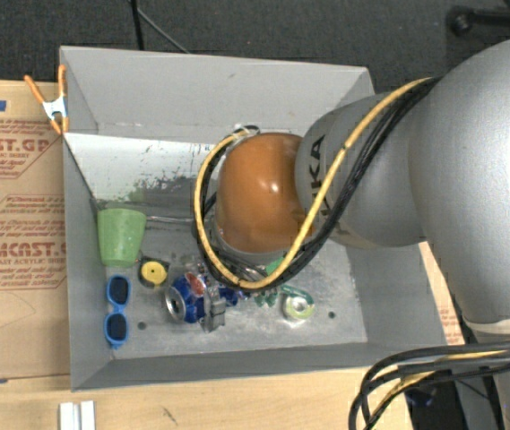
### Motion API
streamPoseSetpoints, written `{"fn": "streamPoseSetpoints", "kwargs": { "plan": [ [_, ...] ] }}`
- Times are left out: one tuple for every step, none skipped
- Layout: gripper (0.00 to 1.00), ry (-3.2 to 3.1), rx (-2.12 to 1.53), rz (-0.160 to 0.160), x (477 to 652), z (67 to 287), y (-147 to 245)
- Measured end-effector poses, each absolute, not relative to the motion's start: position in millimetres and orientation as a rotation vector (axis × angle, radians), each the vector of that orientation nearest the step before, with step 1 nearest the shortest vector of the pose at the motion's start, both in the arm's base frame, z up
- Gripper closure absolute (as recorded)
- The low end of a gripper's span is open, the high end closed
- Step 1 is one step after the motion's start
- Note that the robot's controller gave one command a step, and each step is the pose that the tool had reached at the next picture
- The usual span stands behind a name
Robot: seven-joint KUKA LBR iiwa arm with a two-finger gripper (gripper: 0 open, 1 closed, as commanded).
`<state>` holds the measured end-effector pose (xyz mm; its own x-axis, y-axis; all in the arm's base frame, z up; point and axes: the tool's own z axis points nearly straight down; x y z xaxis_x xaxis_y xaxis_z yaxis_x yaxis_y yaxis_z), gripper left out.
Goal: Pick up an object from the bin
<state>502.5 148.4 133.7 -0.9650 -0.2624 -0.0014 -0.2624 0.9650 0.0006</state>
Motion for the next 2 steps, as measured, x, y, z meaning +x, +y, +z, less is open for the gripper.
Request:
{"fn": "streamPoseSetpoints", "kwargs": {
  "plan": [
    [1.0, 3.112, -0.415, 0.001, 503.0, 146.0, 148.6],
    [1.0, 3.108, -0.415, 0.001, 503.9, 186.6, 149.3]
  ]
}}
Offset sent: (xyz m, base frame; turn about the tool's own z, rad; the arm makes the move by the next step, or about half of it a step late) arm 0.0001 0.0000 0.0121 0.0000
